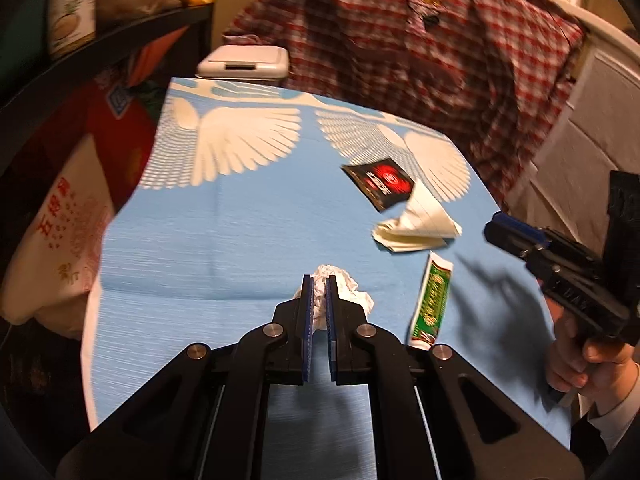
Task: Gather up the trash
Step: 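Close the left tool on the crumpled tissue while the right tool grasps the white napkin, then carry the tissue and napkin over the pink bin with both tools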
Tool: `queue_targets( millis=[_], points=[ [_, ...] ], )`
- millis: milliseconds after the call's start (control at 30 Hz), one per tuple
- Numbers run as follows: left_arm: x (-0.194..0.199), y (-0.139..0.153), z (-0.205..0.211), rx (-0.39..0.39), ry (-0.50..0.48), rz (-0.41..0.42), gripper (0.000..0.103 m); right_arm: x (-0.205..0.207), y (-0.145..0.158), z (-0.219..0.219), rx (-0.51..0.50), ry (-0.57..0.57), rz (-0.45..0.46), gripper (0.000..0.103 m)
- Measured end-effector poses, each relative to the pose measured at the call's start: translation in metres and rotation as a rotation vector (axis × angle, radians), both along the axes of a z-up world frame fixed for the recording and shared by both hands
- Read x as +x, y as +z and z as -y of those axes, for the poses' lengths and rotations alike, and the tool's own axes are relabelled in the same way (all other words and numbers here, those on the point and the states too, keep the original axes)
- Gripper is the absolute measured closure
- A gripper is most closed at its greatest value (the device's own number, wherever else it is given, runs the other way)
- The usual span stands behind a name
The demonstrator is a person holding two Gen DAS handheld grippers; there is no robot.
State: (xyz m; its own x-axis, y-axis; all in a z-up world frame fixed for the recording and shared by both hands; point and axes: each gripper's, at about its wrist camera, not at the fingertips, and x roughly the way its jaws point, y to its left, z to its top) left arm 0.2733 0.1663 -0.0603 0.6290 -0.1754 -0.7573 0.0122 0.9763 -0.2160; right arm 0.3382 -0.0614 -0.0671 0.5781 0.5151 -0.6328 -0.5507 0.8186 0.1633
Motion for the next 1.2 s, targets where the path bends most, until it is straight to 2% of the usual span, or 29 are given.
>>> queue_targets(
  millis=[200,367,400,467,567,700,900,1200],
  points=[
    [0.001,0.009,-0.008,-0.014,0.020,0.020,0.097,0.026,-0.015,-0.016,-0.040,0.044,-0.030,0.064],
    [0.000,0.014,-0.009,-0.018,0.016,0.034,0.097,0.032,-0.023,-0.024,-0.066,0.080,-0.068,0.066],
    [0.000,0.015,-0.009,-0.018,0.017,0.035,0.097,0.032,-0.024,-0.025,-0.073,0.088,-0.070,0.068],
    [0.000,0.016,-0.010,-0.019,0.019,0.037,0.097,0.030,-0.025,-0.027,-0.089,0.099,-0.070,0.082],
    [0.000,0.019,-0.009,-0.019,0.019,0.043,0.097,0.028,-0.025,-0.026,-0.092,0.104,-0.077,0.096],
    [-0.001,0.023,-0.007,-0.017,0.015,0.053,0.097,0.021,-0.022,-0.024,-0.096,0.110,-0.066,0.101],
    [-0.005,0.029,0.000,-0.001,0.005,0.066,0.097,0.008,-0.008,-0.017,-0.071,0.099,-0.053,0.102],
    [-0.017,0.052,0.012,-0.005,0.010,0.116,0.097,-0.032,0.040,-0.001,0.004,0.094,-0.022,0.102]
  ],
)
